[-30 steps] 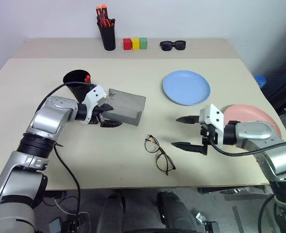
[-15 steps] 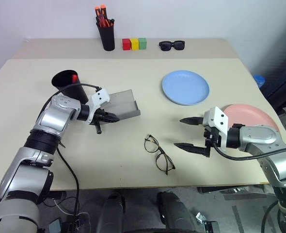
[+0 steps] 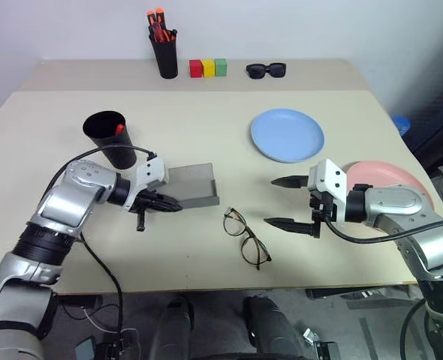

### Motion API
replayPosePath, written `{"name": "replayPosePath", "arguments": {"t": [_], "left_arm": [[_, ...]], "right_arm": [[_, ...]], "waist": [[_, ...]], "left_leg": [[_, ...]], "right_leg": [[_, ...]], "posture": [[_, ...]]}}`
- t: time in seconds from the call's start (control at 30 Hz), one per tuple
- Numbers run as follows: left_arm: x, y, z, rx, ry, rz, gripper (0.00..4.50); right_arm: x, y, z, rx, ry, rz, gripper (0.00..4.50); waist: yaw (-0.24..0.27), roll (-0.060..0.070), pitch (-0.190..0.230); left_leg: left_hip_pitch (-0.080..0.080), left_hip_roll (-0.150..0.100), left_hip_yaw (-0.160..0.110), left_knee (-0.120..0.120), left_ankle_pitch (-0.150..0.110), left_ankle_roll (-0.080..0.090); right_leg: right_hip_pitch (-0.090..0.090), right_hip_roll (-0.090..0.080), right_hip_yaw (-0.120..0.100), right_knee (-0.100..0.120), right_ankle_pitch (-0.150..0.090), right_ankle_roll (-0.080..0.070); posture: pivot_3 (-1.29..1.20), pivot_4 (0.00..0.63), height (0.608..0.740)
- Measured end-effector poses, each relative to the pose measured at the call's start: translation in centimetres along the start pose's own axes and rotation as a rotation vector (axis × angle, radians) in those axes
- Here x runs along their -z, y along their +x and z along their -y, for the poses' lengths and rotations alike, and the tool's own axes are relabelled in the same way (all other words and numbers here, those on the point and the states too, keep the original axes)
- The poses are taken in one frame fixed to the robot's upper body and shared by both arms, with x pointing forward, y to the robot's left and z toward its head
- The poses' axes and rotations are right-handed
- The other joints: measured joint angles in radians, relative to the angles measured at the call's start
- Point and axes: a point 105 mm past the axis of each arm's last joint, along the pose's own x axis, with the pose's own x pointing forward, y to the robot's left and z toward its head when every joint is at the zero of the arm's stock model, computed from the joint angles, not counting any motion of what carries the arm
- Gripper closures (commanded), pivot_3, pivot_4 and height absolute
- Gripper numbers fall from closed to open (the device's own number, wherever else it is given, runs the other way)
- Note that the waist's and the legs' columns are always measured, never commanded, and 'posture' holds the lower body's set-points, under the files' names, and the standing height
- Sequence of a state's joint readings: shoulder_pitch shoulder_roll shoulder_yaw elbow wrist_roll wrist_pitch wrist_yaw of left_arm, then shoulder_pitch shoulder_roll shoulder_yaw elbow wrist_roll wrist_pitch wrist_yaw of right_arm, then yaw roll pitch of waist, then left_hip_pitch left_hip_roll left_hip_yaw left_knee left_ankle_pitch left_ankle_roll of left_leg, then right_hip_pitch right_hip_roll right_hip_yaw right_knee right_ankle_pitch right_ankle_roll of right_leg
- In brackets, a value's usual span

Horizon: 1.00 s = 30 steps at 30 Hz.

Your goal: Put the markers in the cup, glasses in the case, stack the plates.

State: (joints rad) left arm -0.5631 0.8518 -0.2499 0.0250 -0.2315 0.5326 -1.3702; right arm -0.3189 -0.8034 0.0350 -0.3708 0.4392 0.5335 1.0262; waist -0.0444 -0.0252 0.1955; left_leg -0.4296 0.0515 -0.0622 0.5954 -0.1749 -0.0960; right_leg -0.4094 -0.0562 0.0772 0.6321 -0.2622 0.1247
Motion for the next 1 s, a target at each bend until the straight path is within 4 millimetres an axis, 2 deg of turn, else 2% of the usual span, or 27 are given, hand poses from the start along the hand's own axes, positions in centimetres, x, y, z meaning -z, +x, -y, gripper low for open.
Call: {"name": "replayPosePath", "arguments": {"t": [0.2, 0.4, 0.43, 0.47, 0.5, 0.6, 0.73, 0.9, 1.0], "left_arm": [[0.7, -0.8, 2.1, 0.045, 0.015, -0.052, 4.49], [0.9, -0.7, 3.0, 0.063, 0.016, -0.069, 4.49], [0.9, -0.7, 3.1, 0.067, 0.010, -0.066, 3.95], [0.9, -0.6, 3.2, 0.069, 0.004, -0.066, 3.75], [0.9, -0.6, 3.2, 0.070, 0.004, -0.065, 3.32], [0.8, -0.5, 3.0, 0.055, 0.011, -0.058, 1.87], [0.1, -0.6, 2.4, -0.001, 0.064, -0.019, 1.87], [-1.6, -1.7, 1.0, -0.145, 0.067, 0.130, 1.87], [-1.5, -2.7, 1.5, -0.199, 0.040, 0.187, 1.87]], "right_arm": [[0.2, 0.6, -0.7, -0.028, 0.045, -0.012, 0.00], [0.9, 1.2, -1.1, -0.022, 0.156, -0.045, 0.00], [0.9, 1.4, -1.2, -0.024, 0.171, -0.042, 0.00], [0.9, 1.5, -1.3, -0.026, 0.188, -0.040, 0.00], [0.8, 1.7, -1.5, -0.030, 0.211, -0.038, 0.00], [0.9, 2.3, -2.1, -0.034, 0.285, -0.040, 0.00], [1.2, 2.5, -2.7, -0.029, 0.348, -0.076, 0.00], [1.9, 3.3, -3.3, -0.008, 0.409, -0.122, 0.00], [2.1, 3.8, -3.8, -0.008, 0.442, -0.136, 0.00]], "waist": [[0.003, 0.000, 0.000], [0.003, 0.000, 0.000], [0.003, 0.000, 0.000], [0.003, 0.000, 0.000], [0.002, 0.000, 0.000], [0.003, 0.000, 0.000], [0.003, 0.000, 0.000], [0.002, 0.000, 0.000], [-0.002, 0.000, 0.000]], "left_leg": [[0.000, 0.000, 0.000, 0.001, 0.000, 0.000], [0.000, 0.000, 0.000, 0.001, 0.000, 0.000], [0.000, 0.000, 0.000, 0.001, 0.000, 0.000], [0.000, 0.000, 0.000, 0.001, 0.000, 0.000], [0.000, 0.000, 0.000, 0.001, 0.000, 0.000], [0.000, 0.000, 0.000, 0.001, 0.000, 0.000], [0.000, 0.000, 0.000, 0.001, 0.000, 0.000], [0.000, 0.000, 0.000, 0.001, 0.000, 0.001], [0.000, 0.000, 0.000, 0.001, -0.001, 0.002]], "right_leg": [[0.000, 0.000, 0.000, 0.000, 0.000, 0.000], [0.000, 0.000, 0.000, 0.000, 0.000, -0.001], [0.000, 0.000, 0.000, 0.000, 0.000, -0.001], [0.000, 0.000, 0.000, 0.000, 0.000, -0.001], [0.000, 0.000, 0.000, 0.000, 0.000, -0.001], [0.000, 0.000, 0.000, 0.000, 0.000, -0.001], [0.000, 0.000, 0.000, 0.000, 0.000, -0.001], [0.000, 0.000, 0.000, 0.000, 0.000, -0.001], [0.000, 0.000, 0.001, 0.001, 0.000, 0.000]], "posture": [[0.00, 0.150, 0.740], [0.00, 0.150, 0.740], [0.00, 0.150, 0.740], [0.00, 0.150, 0.740], [0.00, 0.150, 0.740], [0.00, 0.150, 0.740], [0.00, 0.150, 0.740], [0.00, 0.150, 0.740], [0.00, 0.150, 0.740]]}}
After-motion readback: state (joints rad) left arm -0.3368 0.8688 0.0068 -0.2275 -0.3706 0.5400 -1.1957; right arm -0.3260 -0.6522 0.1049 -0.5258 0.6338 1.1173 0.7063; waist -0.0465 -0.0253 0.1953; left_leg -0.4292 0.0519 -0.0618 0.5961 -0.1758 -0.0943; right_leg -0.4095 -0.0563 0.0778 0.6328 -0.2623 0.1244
